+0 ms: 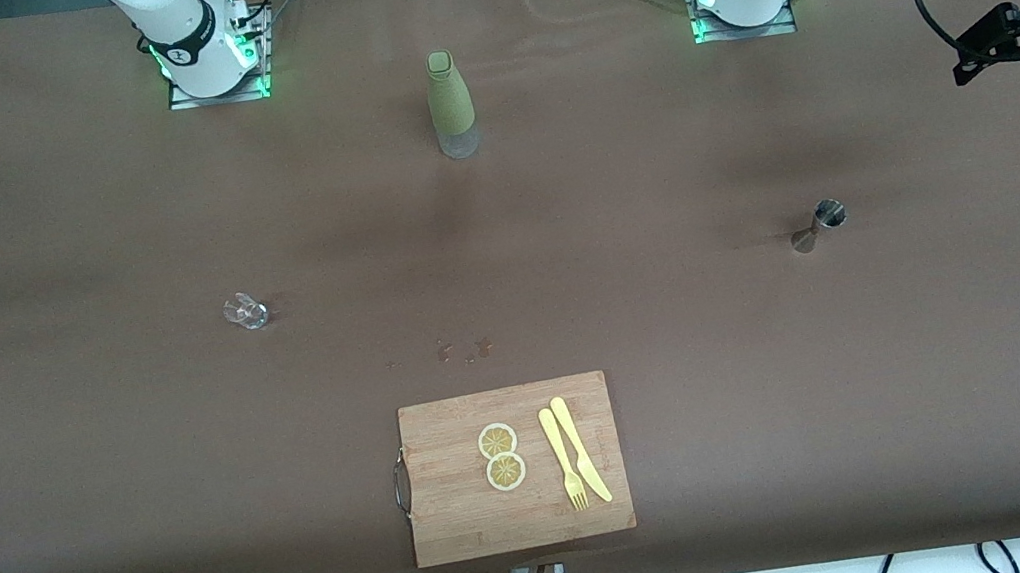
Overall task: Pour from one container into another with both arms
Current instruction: 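Move the right gripper toward the glass cup while the left gripper moves toward the jigger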
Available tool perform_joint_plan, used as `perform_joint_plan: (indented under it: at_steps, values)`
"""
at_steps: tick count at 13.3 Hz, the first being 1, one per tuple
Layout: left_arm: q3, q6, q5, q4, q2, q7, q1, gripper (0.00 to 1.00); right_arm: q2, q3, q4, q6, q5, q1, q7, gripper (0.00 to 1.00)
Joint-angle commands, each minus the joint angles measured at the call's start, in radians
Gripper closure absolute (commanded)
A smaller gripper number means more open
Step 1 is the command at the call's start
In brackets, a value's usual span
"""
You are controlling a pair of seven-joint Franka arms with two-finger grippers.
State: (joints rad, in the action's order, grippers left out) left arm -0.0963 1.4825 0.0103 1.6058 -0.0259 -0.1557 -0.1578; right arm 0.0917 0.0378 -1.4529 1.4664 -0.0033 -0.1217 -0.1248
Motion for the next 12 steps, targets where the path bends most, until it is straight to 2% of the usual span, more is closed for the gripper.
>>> perform_joint_plan:
  at_steps: [1, 7, 12]
  values:
    - [0.004, 0.015, -0.032, 0.005, 0.007, -0.112, -0.029, 0.00, 0.000, -0.001, 0.008, 0.002, 0.002, -0.004, -0.016, 0.00]
    - [0.006, 0.019, -0.032, 0.005, 0.026, -0.122, -0.040, 0.00, 0.002, 0.001, 0.008, 0.003, 0.008, -0.010, -0.007, 0.00]
    - [0.006, 0.068, -0.058, 0.019, 0.056, -0.287, -0.114, 0.00, 0.011, 0.002, -0.036, 0.020, 0.016, -0.012, 0.002, 0.00]
